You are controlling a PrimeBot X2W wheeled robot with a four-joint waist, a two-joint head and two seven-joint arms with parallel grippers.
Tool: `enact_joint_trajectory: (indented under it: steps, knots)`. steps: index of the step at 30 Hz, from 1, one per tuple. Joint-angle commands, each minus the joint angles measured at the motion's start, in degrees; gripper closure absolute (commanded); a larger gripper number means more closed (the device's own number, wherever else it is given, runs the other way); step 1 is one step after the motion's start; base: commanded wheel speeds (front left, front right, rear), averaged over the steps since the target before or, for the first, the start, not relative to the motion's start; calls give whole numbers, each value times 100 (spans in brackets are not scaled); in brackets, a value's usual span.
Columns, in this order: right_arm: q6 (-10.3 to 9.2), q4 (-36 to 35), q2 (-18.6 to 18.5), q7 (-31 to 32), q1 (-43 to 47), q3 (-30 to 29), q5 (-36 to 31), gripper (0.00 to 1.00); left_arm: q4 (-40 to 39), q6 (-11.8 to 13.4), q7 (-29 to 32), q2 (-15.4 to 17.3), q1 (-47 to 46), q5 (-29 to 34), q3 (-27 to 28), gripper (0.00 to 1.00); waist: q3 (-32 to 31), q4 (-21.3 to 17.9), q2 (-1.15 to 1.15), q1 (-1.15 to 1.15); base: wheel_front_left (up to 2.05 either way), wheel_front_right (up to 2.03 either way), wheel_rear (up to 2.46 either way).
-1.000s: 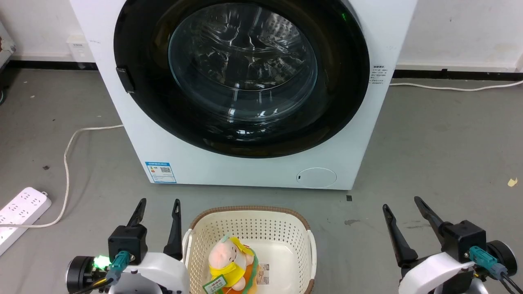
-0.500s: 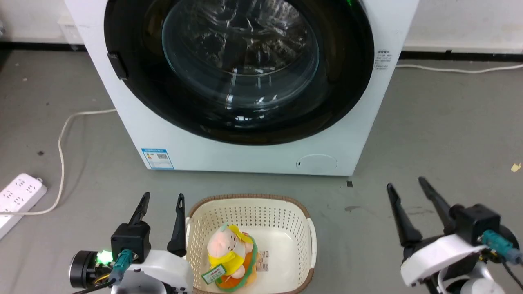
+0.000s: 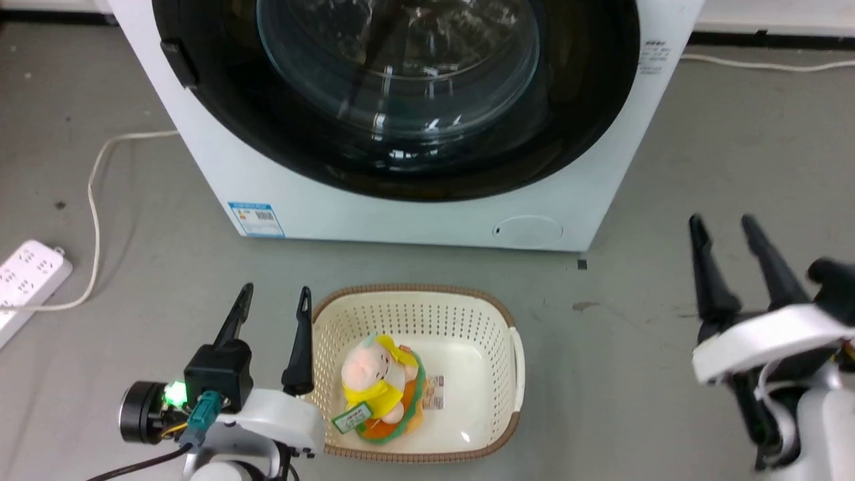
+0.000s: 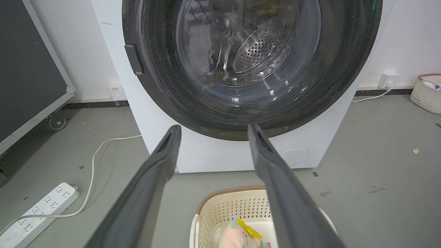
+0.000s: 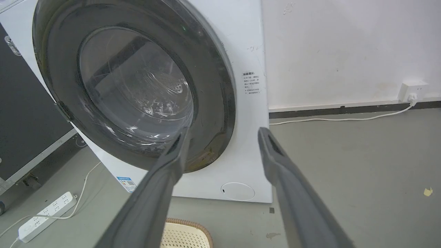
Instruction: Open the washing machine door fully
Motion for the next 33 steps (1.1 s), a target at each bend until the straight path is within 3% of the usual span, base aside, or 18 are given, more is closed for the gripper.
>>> enact_joint_trajectory:
  steps: [1,10,11,12,13,33]
  knots:
    - [0,43,8,48,-215,-63,141,0,-49,42,-72,4,-105,-28,-41,0,78,26,0,-1,0,0,0]
    - [-1,378,34,306,-1002,-370,569,0,-72,70,-179,4,-261,-64,-146,0,399,111,0,-1,0,0,0]
    - [-1,431,35,336,-1099,-403,613,35,-73,73,-192,4,-275,-68,-159,0,434,123,0,-1,0,0,0]
    - [-1,483,35,364,-1196,-436,670,81,-74,75,-204,5,-288,-71,-172,0,467,135,0,-1,0,0,0]
    - [-1,532,36,393,-1295,-470,728,100,-75,78,-216,5,-301,-76,-183,0,500,149,0,-1,0,0,0]
    - [-1,1813,11,1290,-3471,-1635,1319,100,-140,134,-455,6,-577,-143,-358,0,1090,419,0,-1,0,0,0]
